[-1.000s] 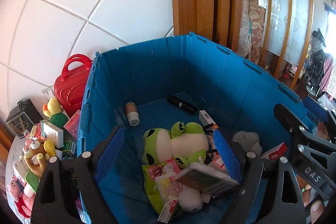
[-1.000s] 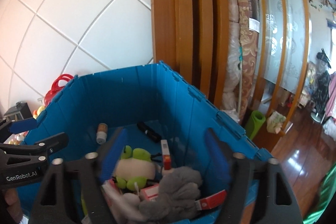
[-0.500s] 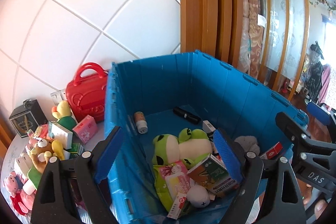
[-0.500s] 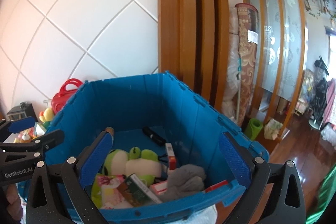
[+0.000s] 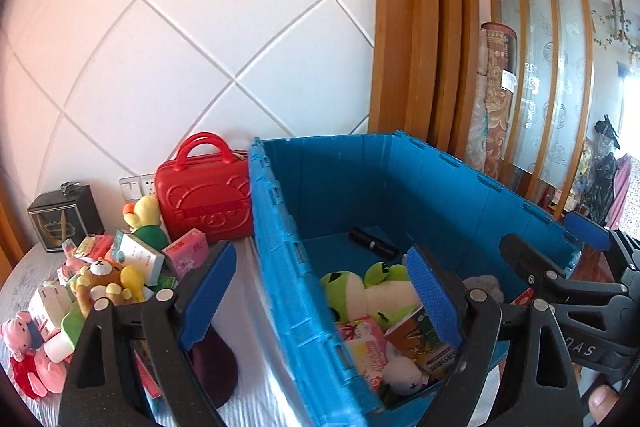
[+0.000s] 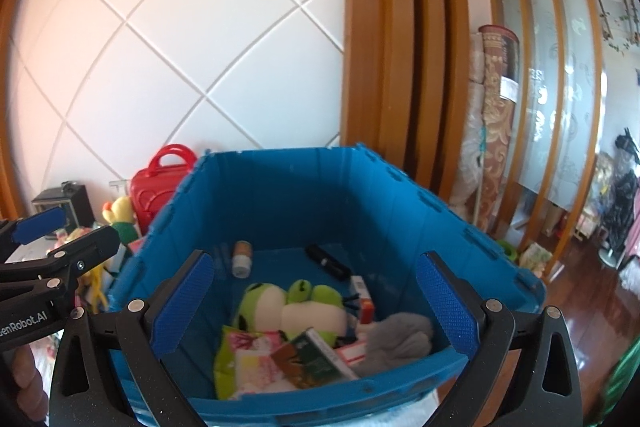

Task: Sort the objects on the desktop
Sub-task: 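Move both empty tools back over the heap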

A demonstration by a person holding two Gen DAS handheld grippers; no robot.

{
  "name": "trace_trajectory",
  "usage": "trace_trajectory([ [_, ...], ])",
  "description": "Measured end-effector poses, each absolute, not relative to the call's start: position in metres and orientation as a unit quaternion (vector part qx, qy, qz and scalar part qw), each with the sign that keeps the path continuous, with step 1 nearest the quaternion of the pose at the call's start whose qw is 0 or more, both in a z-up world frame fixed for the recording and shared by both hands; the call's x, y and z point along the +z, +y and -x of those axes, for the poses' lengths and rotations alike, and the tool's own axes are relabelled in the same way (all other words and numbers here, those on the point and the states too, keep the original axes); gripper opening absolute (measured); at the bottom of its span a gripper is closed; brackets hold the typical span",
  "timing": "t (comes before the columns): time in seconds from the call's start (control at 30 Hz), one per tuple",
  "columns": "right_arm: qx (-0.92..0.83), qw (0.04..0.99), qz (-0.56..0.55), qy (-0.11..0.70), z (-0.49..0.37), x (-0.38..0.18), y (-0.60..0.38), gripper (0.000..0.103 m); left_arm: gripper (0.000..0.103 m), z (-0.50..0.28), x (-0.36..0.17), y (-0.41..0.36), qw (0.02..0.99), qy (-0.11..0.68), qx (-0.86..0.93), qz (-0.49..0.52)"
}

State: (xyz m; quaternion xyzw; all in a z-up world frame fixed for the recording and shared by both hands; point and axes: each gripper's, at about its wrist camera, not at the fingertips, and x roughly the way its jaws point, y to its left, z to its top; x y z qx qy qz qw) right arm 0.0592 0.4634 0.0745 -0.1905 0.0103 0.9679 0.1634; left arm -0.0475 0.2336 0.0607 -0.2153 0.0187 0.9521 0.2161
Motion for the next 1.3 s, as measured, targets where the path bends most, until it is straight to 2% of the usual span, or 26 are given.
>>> trace_trajectory([
  [0.37, 0.979, 0.096, 0.179, -0.014, -0.04, 0.077, 0.38, 0.103, 0.088, 0.058, 0.047, 0.147, 0.159, -0.002, 0.961, 0.228],
  [0.67, 0.978, 0.006, 0.208, -0.034, -0.001, 0.06, 0.295, 0.103, 0.088, 0.075, 0.009, 0.053, 0.076, -0.027, 0.957, 0.28],
  [1.0, 0.94, -0.09, 0.329, -0.012, 0.064, -0.026, 0.21, 0.103, 0.088, 0.091, -0.088, -0.062, -0.023, -0.034, 0.92, 0.389],
  [1.17, 0.909, -0.124, 0.398, -0.007, 0.081, -0.085, 0.175, 0.103, 0.079, 0.097, -0.155, -0.104, -0.053, -0.053, 0.883, 0.464],
  [1.3, 0.884, -0.132, 0.448, 0.0, 0.09, -0.127, 0.16, 0.103, 0.076, 0.105, -0.203, -0.12, -0.06, -0.073, 0.855, 0.51],
])
